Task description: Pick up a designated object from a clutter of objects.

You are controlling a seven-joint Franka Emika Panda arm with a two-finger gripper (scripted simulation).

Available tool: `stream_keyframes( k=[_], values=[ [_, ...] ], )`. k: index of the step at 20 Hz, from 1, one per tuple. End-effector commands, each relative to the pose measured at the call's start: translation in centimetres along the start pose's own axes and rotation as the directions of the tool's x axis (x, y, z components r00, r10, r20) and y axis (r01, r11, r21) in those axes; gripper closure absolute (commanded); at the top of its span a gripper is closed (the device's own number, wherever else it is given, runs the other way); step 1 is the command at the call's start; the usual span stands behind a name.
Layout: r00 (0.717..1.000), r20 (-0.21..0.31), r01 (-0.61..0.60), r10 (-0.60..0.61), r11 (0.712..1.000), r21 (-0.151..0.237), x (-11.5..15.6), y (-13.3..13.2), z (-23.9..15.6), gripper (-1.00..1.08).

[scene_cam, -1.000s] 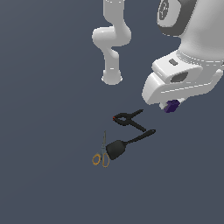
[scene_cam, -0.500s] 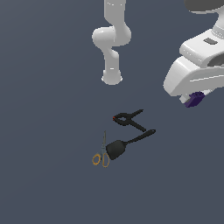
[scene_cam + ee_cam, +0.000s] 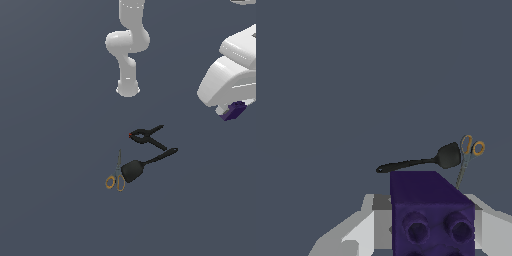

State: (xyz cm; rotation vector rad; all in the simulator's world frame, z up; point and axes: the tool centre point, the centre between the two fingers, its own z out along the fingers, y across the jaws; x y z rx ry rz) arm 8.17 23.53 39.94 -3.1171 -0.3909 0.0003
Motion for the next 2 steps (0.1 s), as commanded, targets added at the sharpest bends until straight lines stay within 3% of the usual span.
stream_keyframes(
  k=[1, 2],
  values=[
    [1.0, 0.0, 0.0, 0.0, 1.0, 0.0, 0.08, -0.08, -0.11, 1.08],
    [1.0, 0.0, 0.0, 0.0, 1.0, 0.0, 0.08, -0.07, -0.11, 1.08]
  ],
)
